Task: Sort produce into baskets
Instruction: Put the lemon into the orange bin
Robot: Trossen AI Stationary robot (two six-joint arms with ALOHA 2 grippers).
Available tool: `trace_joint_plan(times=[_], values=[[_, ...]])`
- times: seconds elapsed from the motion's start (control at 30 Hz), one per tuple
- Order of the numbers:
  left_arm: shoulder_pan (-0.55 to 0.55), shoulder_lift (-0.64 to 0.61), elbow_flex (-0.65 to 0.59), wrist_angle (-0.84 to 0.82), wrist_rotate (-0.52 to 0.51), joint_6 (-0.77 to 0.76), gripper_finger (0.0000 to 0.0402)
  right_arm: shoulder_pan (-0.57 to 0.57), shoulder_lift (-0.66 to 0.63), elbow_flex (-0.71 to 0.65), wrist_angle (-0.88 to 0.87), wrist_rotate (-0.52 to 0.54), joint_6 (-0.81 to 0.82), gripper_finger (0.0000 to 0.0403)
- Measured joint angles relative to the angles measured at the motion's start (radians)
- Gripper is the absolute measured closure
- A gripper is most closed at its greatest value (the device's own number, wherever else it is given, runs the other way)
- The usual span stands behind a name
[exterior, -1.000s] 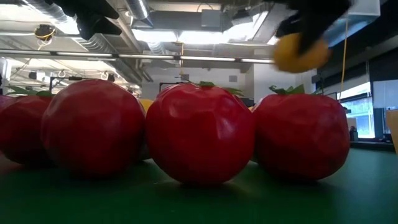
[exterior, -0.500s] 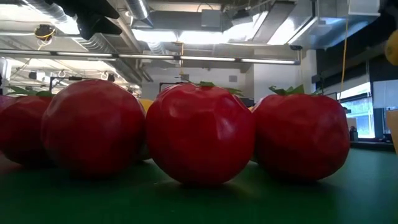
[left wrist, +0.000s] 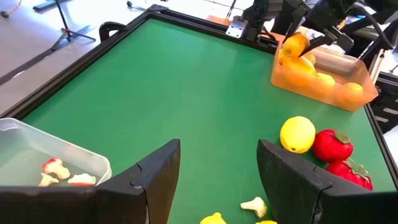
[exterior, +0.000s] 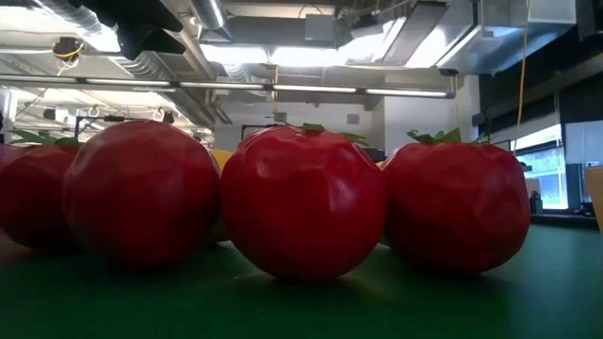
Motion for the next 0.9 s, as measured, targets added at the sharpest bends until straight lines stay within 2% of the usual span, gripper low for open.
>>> trace_joint_plan(times=[0.33,0.53,0.7,0.9], values=[[0.0,0.0,0.0,0.0,-0.006,0.009,0.0193,-0.001,-0.059,0.0,-0.002,0.107,-0.035,0.0173],[0.0,0.0,0.0,0.0,-0.006,0.009,0.0193,-0.002,-0.06,-0.042,0.076,0.117,-0.043,0.0173],[0.0,0.0,0.0,0.0,-0.006,0.01,0.0193,-0.001,-0.06,-0.071,0.164,0.076,-0.043,0.0173],[0.0,0.0,0.0,0.0,-0.006,0.017,0.0193,0.001,-0.06,-0.071,0.187,-0.044,-0.043,0.0173]])
